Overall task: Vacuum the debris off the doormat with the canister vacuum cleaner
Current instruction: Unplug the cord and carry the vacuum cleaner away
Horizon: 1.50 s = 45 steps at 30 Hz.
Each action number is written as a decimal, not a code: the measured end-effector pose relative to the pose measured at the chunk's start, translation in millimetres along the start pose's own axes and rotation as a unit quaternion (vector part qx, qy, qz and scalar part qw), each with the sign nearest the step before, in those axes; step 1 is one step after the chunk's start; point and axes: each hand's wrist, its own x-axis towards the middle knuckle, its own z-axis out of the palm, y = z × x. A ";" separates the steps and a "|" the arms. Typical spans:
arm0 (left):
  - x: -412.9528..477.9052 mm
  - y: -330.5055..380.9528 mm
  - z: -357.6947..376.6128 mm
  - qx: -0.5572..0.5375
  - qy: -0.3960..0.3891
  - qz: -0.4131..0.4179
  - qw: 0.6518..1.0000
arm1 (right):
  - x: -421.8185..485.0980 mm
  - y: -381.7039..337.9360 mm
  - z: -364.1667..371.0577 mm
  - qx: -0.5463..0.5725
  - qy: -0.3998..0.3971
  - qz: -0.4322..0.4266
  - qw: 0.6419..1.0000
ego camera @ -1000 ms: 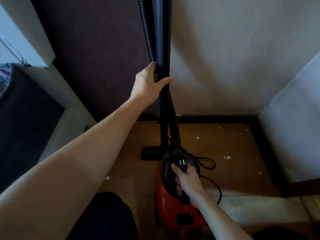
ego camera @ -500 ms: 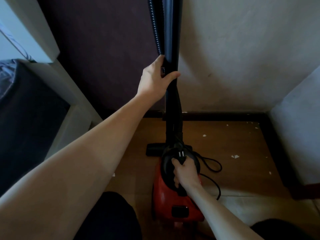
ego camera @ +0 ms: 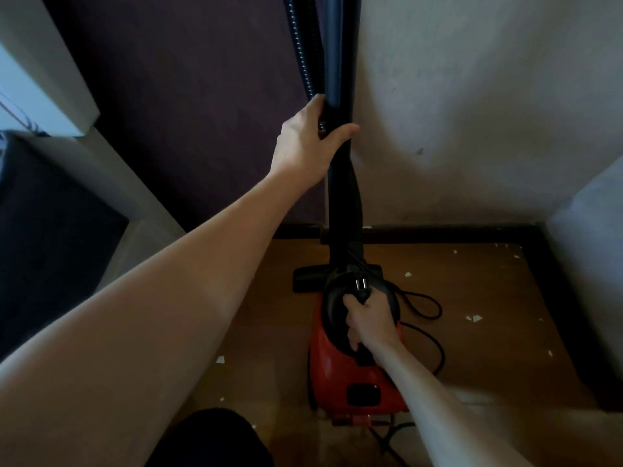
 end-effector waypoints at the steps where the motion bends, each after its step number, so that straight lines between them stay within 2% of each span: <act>1: 0.1 -0.6 2.8 -0.007 -0.009 -0.005 1.000 | -0.9 0.8 -1.0 -0.002 -0.006 0.000 1.000; 5: -2.3 -0.8 11.4 -0.033 -0.051 -0.061 0.996 | -2.1 -4.3 -4.6 -0.010 -0.008 -0.004 1.000; 9: -3.1 5.2 4.5 -0.024 -0.088 -0.053 0.994 | -7.7 -12.0 -7.2 0.010 -0.020 0.018 1.000; 14: -9.8 -1.6 1.1 -0.027 -0.085 -0.020 0.996 | -13.5 -4.5 3.2 0.020 -0.008 0.027 0.999; 22: -9.6 -4.6 7.9 -0.033 -0.067 -0.056 0.996 | -6.8 -6.1 -1.6 -0.030 -0.005 0.016 0.999; 25: -16.3 -5.1 3.6 -0.036 -0.053 -0.053 0.997 | -11.5 -6.4 2.5 -0.113 0.070 -0.003 0.991; 27: -20.6 -5.5 2.3 -0.034 -0.044 -0.049 0.997 | -17.7 -1.2 8.8 -0.186 0.148 -0.035 0.971; 28: -21.7 -5.8 2.2 -0.030 -0.041 -0.043 0.998 | -20.9 1.5 12.1 -0.209 0.161 -0.053 0.963; 36: -31.4 -3.6 7.6 -0.022 -0.005 -0.028 0.999 | -18.5 5.1 -1.7 -0.194 0.079 -0.078 0.975; 45: -17.8 -15.5 6.3 0.004 -0.038 -0.009 0.999 | -9.4 11.7 -1.8 -0.176 0.085 -0.115 0.974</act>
